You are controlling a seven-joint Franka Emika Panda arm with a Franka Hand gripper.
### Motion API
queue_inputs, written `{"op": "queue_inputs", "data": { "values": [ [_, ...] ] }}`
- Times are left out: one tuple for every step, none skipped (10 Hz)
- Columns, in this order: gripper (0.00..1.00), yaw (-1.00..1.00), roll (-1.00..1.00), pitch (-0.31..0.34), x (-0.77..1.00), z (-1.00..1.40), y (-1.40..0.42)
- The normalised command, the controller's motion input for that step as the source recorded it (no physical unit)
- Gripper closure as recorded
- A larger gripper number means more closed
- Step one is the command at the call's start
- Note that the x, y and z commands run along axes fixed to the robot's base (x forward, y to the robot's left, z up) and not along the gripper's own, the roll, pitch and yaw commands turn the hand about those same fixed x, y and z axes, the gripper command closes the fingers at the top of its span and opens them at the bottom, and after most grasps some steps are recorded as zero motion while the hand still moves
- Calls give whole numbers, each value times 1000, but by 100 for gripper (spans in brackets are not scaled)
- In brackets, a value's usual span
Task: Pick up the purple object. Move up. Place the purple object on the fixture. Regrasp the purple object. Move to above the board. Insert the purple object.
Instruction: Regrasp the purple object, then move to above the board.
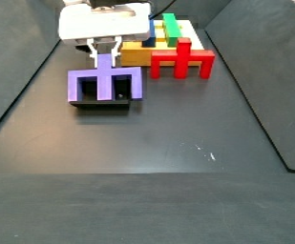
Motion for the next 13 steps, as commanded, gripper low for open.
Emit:
{"op": "queue_inputs", "data": {
  "values": [
    [100, 0, 0, 0, 0, 0, 0],
    [100, 0, 0, 0, 0, 0, 0],
    [100, 0, 0, 0, 0, 0, 0],
    [100, 0, 0, 0, 0, 0, 0],
    [100, 0, 0, 0, 0, 0, 0],
    [100, 0, 0, 0, 0, 0, 0],
    [100, 0, 0, 0, 0, 0, 0],
    [100, 0, 0, 0, 0, 1400, 0],
    [100, -67, -2, 10, 5, 1400, 15],
    [100, -54, -75, 16, -23, 1400, 29],
    [100, -40, -58, 21, -28, 1400, 39],
    [100, -18, -39, 57, -15, 1400, 22],
    [100, -18, -17, 62, -18, 1400, 21]
  ]
}}
